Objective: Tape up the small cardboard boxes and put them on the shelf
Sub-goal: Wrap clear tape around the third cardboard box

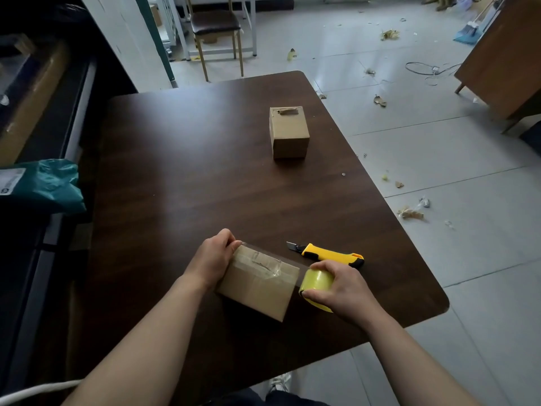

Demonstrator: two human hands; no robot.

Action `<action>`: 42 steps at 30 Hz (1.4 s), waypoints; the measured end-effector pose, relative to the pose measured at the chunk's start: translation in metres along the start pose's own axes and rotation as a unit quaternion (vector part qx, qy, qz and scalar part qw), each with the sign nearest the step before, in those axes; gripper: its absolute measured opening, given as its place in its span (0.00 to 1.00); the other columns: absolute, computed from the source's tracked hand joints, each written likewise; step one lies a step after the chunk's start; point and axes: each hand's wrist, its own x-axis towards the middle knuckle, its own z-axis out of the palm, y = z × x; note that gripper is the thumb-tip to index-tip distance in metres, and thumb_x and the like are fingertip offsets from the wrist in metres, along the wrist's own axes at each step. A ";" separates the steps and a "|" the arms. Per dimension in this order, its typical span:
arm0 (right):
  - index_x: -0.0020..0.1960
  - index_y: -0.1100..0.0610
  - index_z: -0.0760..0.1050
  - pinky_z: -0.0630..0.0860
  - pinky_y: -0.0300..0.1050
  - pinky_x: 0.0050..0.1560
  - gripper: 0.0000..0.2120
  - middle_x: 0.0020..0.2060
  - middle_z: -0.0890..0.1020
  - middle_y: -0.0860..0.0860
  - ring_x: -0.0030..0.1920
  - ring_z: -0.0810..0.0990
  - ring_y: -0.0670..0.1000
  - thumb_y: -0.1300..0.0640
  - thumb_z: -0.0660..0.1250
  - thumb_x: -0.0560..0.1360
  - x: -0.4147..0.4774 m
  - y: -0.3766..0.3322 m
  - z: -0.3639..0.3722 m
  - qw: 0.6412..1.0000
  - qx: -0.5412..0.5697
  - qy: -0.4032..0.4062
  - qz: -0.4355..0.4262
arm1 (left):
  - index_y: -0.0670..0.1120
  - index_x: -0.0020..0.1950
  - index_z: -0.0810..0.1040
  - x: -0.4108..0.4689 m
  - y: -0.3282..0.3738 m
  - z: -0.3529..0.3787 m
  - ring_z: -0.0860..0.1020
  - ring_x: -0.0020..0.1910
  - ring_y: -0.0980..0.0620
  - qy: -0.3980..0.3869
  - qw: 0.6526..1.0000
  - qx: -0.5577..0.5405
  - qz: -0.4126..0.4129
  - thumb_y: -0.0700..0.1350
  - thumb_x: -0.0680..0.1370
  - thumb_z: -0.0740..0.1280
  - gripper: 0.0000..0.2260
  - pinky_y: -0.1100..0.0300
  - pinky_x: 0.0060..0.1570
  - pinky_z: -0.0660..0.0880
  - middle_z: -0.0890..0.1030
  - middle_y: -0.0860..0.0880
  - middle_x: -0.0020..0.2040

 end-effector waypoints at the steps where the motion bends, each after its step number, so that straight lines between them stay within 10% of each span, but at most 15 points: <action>1: 0.63 0.43 0.74 0.73 0.43 0.56 0.28 0.59 0.78 0.45 0.60 0.74 0.48 0.42 0.77 0.66 0.002 -0.001 -0.001 1.000 -0.006 -0.003 0.001 | 0.46 0.41 0.70 0.001 -0.001 0.000 0.73 0.37 0.49 0.000 1.000 -0.002 -0.002 0.49 0.80 0.64 0.10 0.56 0.37 0.66 0.76 0.51 0.35; 42: 0.67 0.43 0.71 0.72 0.45 0.60 0.31 0.64 0.76 0.45 0.64 0.72 0.48 0.40 0.75 0.67 0.010 -0.006 0.011 0.997 -0.056 -0.050 0.031 | 0.48 0.43 0.69 0.007 -0.017 0.011 0.75 0.41 0.46 -0.009 0.999 0.030 -0.025 0.51 0.81 0.62 0.10 0.54 0.41 0.69 0.76 0.50 0.39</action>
